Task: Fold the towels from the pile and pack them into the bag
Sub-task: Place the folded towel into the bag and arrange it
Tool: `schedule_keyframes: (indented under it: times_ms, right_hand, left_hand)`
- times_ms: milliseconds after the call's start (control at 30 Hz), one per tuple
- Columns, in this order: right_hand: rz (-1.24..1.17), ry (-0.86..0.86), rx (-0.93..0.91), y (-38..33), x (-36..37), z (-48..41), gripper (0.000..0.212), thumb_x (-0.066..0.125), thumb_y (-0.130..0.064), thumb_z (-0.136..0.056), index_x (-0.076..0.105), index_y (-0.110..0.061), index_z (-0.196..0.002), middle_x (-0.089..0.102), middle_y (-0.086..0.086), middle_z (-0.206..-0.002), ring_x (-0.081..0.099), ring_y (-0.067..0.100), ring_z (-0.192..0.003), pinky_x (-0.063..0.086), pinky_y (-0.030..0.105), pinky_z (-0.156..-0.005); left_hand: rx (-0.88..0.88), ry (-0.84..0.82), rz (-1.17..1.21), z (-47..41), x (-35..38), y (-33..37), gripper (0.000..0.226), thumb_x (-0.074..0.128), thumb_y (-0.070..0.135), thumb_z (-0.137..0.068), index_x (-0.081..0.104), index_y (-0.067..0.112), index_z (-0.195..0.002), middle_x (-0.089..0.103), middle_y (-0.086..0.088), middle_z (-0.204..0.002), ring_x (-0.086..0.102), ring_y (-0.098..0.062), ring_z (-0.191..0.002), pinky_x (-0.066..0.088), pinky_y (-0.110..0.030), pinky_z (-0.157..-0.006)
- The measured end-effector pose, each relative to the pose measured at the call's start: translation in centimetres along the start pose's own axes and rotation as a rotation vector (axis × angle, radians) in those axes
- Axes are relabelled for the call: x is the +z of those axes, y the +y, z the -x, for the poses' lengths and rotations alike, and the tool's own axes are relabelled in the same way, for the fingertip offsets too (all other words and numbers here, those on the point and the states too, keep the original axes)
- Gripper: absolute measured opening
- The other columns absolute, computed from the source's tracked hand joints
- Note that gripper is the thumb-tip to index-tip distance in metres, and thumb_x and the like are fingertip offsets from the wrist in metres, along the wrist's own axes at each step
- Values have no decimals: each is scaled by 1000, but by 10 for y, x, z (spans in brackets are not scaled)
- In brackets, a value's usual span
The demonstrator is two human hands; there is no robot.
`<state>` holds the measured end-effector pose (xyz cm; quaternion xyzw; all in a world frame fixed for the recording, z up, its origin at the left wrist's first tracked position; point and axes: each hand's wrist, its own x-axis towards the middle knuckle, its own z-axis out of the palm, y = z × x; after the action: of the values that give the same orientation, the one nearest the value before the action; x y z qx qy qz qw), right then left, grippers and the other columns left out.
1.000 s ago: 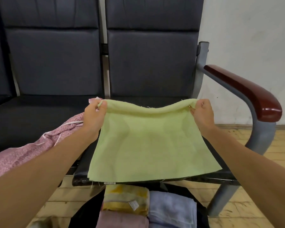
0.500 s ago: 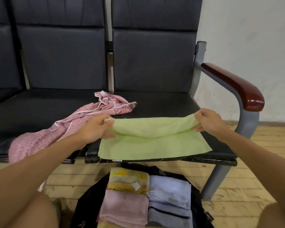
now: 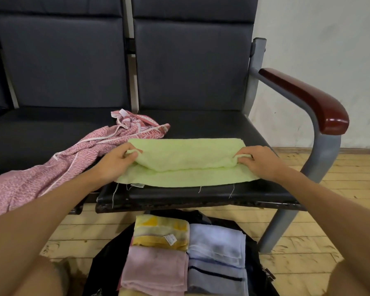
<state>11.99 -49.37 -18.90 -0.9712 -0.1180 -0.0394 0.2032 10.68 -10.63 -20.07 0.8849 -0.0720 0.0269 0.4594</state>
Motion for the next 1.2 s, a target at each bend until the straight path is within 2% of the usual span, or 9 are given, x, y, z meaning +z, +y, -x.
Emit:
schedule_keyframes:
  times_ms: [267,400,467,533,667,767,900,1100,1200]
  right_hand:
    - [10,161,-38,7,-18,20,24,46,-19,-102,64,-10,-116,66,5,-103,52,13,-81,37,25,-71]
    - [12,77,-32,2,-26,34,20,47,-21,-102,64,-14,-108,65,4,-97,52,8,-76,38,19,-63]
    - [52,-62,-23,-3,-26,40,20,47,-27,-102,64,-18,-106,66,1,-103,56,11,-83,40,20,-66]
    - [77,-168,2,-9,-24,43,28,47,-35,-101,67,-19,-113,62,-11,-108,56,11,-93,40,23,-76]
    - [33,-91,110,-14,-21,37,28,48,-35,-101,67,-15,-100,64,-7,-90,57,13,-84,38,20,-65]
    - [53,18,220,-16,-13,26,23,53,-23,-98,66,-6,-104,68,10,-101,61,23,-91,43,25,-71]
    - [-24,21,440,-14,1,8,31,61,-33,-93,64,-3,-86,60,6,-73,59,21,-73,43,28,-62]
    - [-32,-45,510,-33,5,-6,22,62,-25,-93,57,-4,-98,52,2,-77,50,14,-69,39,25,-57]
    - [-109,-159,514,-46,2,-7,30,66,-27,-91,51,-6,-105,55,6,-100,52,20,-89,43,29,-74]
  left_hand:
    - [5,72,167,20,-20,11,23,51,17,-98,54,-5,-94,71,10,-112,59,-28,-106,38,-56,-106]
    - [-21,6,134,30,-20,19,19,49,10,-98,57,2,-83,71,6,-112,61,-22,-104,47,-43,-92]
    - [-59,-68,23,35,-20,19,20,56,22,-95,62,9,-81,69,1,-112,62,-19,-98,45,-36,-81]
    - [-116,-100,-59,34,-20,15,31,60,44,-86,67,15,-83,68,-4,-110,59,-23,-101,42,-40,-91]
    - [-84,77,-268,22,-11,7,12,59,17,-93,67,8,-96,63,-2,-101,57,-21,-94,40,-31,-78]
    - [-233,102,-323,8,-6,-3,22,64,20,-90,66,-1,-92,61,-12,-90,57,-26,-84,42,-32,-67]
    - [-450,52,-399,-9,-2,-16,59,68,55,-80,67,0,-102,62,-20,-112,54,-36,-110,46,-41,-94]
    - [-467,78,-249,-10,6,-3,35,64,24,-87,62,1,-113,61,-13,-116,58,-30,-103,48,-39,-89]
    - [-497,138,-158,-2,5,7,15,58,8,-88,59,-3,-99,61,-15,-102,57,-27,-89,45,-33,-74]
